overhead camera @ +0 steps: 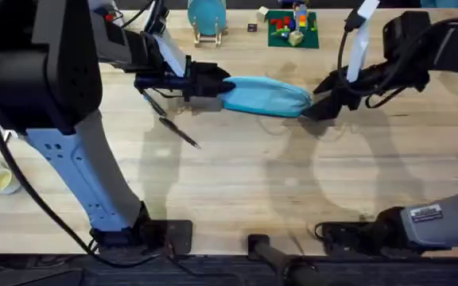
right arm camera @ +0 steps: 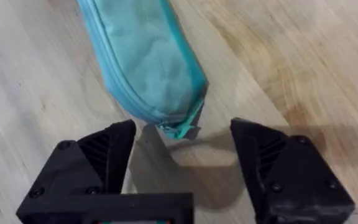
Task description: Unzip the bag, pick up the pens from the table one at a time and place them inside, then zip the bag closed.
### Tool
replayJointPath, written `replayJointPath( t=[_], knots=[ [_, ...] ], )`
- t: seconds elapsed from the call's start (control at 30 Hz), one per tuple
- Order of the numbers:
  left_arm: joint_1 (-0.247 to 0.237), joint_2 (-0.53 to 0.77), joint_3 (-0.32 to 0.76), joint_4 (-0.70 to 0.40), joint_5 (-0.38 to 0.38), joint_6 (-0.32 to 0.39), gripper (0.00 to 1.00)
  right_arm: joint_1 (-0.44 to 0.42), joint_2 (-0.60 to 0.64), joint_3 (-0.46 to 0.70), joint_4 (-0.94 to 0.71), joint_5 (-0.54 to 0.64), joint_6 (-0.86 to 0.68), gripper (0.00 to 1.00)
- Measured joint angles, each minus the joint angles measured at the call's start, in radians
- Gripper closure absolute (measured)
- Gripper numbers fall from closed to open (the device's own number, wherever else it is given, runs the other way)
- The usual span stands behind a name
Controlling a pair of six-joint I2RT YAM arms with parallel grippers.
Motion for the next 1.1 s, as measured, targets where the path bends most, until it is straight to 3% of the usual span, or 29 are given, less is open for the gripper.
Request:
replayJointPath(
  t=[0.6, 0.9, 1.0, 1.07, 1.1],
  knots=[
    [0.000, 0.000, 0.000, 0.000, 0.000, 0.000, 0.959, 0.000, 0.029, 0.000, -0.004, -0.064, 0.000, 0.211],
    [0.000, 0.000, 0.000, 0.000, 0.000, 0.000, 0.959, 0.000, 0.029, 0.000, -0.007, -0.070, -0.001, 0.346],
    [0.000, 0.000, 0.000, 0.000, 0.000, 0.000, 0.959, 0.000, 0.029, 0.000, -0.012, -0.070, -0.003, 0.474],
    [0.000, 0.000, 0.000, 0.000, 0.000, 0.000, 0.959, 0.000, 0.029, 0.001, -0.019, -0.069, -0.004, 0.652],
    [0.000, 0.000, 0.000, 0.000, 0.000, 0.000, 0.959, 0.000, 0.029, 0.001, -0.023, -0.068, -0.006, 0.790]
  ],
)
